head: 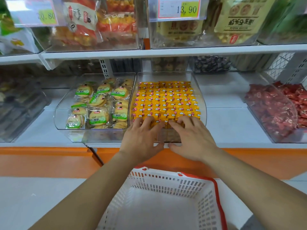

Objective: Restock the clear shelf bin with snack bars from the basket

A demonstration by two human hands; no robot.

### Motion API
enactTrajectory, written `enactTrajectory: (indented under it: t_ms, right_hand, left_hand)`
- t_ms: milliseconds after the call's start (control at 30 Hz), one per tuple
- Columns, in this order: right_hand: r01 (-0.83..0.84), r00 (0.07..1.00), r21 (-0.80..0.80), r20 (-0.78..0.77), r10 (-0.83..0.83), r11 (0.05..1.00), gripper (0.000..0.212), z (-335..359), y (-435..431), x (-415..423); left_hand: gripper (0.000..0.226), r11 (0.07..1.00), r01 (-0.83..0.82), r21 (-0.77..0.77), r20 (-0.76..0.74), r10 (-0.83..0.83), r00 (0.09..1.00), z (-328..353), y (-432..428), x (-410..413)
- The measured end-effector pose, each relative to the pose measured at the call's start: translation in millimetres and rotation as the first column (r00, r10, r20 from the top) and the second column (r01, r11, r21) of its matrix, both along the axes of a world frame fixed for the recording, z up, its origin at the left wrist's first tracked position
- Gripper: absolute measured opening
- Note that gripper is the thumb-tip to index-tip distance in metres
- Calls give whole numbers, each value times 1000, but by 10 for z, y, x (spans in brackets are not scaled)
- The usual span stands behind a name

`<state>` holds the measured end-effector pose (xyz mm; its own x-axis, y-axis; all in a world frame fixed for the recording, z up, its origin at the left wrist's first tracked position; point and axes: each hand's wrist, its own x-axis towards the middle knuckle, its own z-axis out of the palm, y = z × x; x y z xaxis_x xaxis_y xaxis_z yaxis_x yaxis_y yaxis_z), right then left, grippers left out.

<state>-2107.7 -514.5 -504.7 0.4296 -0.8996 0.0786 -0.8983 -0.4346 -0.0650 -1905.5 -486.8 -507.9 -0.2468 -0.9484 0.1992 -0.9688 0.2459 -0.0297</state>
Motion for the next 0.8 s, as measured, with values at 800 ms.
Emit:
enactTrajectory:
  t_ms: [800]
  right_hand:
    - [12,999,59,-51,-9,998,86,-92,-190,43]
  left_hand:
    - [65,995,0,103,-16,1,1000,-150,-259,-53]
